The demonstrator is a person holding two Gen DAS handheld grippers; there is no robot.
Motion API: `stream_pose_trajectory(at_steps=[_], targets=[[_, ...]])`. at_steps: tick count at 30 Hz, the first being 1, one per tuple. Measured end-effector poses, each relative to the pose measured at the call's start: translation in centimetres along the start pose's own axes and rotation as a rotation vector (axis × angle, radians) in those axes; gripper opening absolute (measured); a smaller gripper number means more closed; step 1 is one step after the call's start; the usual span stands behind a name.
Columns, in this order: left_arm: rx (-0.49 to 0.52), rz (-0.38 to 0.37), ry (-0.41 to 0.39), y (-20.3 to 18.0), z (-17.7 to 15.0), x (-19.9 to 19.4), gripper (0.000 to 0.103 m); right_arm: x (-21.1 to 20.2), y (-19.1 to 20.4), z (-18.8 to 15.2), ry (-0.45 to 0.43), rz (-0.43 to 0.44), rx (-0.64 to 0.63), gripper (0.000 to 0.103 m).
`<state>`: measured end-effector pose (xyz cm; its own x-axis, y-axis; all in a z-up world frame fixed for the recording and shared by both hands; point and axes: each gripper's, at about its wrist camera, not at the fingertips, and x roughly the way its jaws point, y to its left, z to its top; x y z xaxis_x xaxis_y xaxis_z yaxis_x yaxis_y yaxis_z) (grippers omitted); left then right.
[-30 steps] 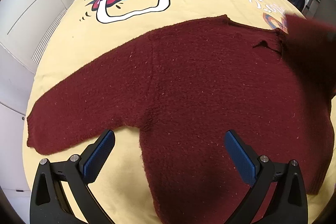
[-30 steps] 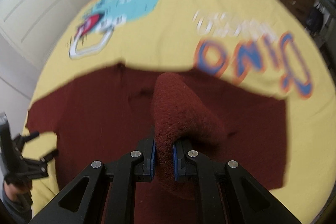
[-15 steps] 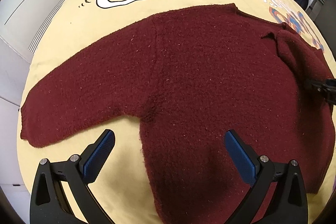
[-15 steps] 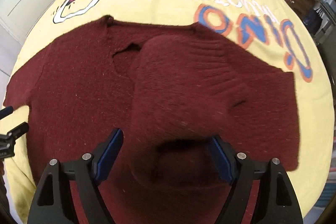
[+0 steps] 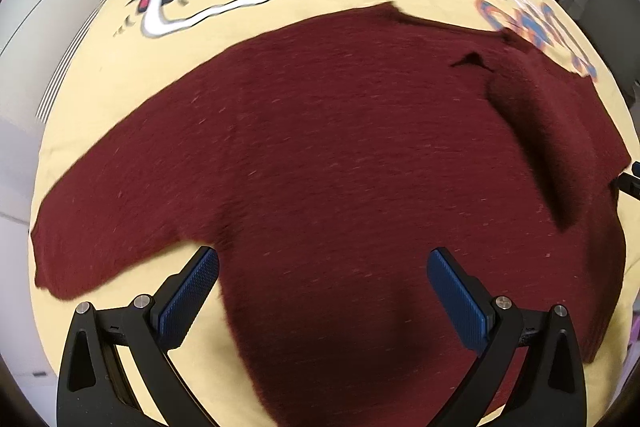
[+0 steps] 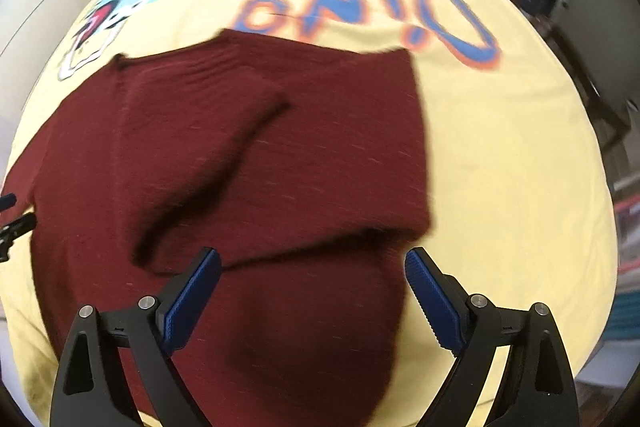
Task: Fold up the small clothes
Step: 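Open the right tool to release the sleeve onto the sweater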
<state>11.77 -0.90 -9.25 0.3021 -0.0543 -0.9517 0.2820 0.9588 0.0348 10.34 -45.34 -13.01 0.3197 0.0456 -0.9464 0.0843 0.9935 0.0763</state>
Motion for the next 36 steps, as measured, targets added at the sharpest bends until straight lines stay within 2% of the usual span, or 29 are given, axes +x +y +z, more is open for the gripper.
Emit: stream_pose_trajectory(at_steps=[5, 9, 14, 17, 24, 29, 30, 31, 32, 33, 35, 36], targets=[[0.108, -0.028, -0.016, -4.4, 2.0, -0.6, 0.102, 0.7, -3.2, -0.9, 0.005, -0.044, 0.071, 0.094], [0.217, -0.028, -0.035, -8.7, 4.0, -0.6, 0.102, 1.5, -4.3, -1.4, 0.017, -0.059, 0.099, 0.094], [0.310, -0.094, -0.033, -14.5, 7.1, 0.3, 0.102, 2.3, -5.1, -1.8, 0.029, -0.054, 0.124, 0.094], [0.363, -0.102, -0.026, -17.7, 8.4, 1.4, 0.102, 2.5, -5.8, -2.0, 0.033, -0.051, 0.138, 0.094], [0.449, -0.137, 0.046, -23.1, 10.1, 5.0, 0.102, 2.8, -6.6, -2.3, 0.045, -0.043, 0.150, 0.094], [0.468, -0.111, 0.113, -25.8, 10.9, 8.2, 0.102, 3.2, -6.5, -2.3, 0.055, -0.038, 0.154, 0.094], [0.471, -0.093, 0.123, -26.0, 11.0, 8.8, 0.097, 3.3, -6.4, -2.2, 0.056, -0.041, 0.149, 0.094], [0.472, -0.081, 0.124, -26.0, 11.0, 9.1, 0.083, 3.5, -6.2, -2.1, 0.056, -0.043, 0.144, 0.094], [0.468, -0.066, 0.123, -25.9, 11.2, 9.5, 0.073, 3.5, -6.1, -2.0, 0.054, -0.046, 0.139, 0.094], [0.462, -0.063, 0.126, -25.8, 11.4, 9.7, 0.058, 3.6, -5.9, -1.8, 0.053, -0.051, 0.133, 0.094], [0.431, -0.083, 0.116, -24.8, 11.9, 9.6, 0.036, 3.9, -5.8, -1.4, 0.047, -0.058, 0.130, 0.094], [0.416, -0.090, 0.109, -24.2, 12.2, 9.3, 0.016, 3.9, -5.7, -1.1, 0.041, -0.062, 0.130, 0.094]])
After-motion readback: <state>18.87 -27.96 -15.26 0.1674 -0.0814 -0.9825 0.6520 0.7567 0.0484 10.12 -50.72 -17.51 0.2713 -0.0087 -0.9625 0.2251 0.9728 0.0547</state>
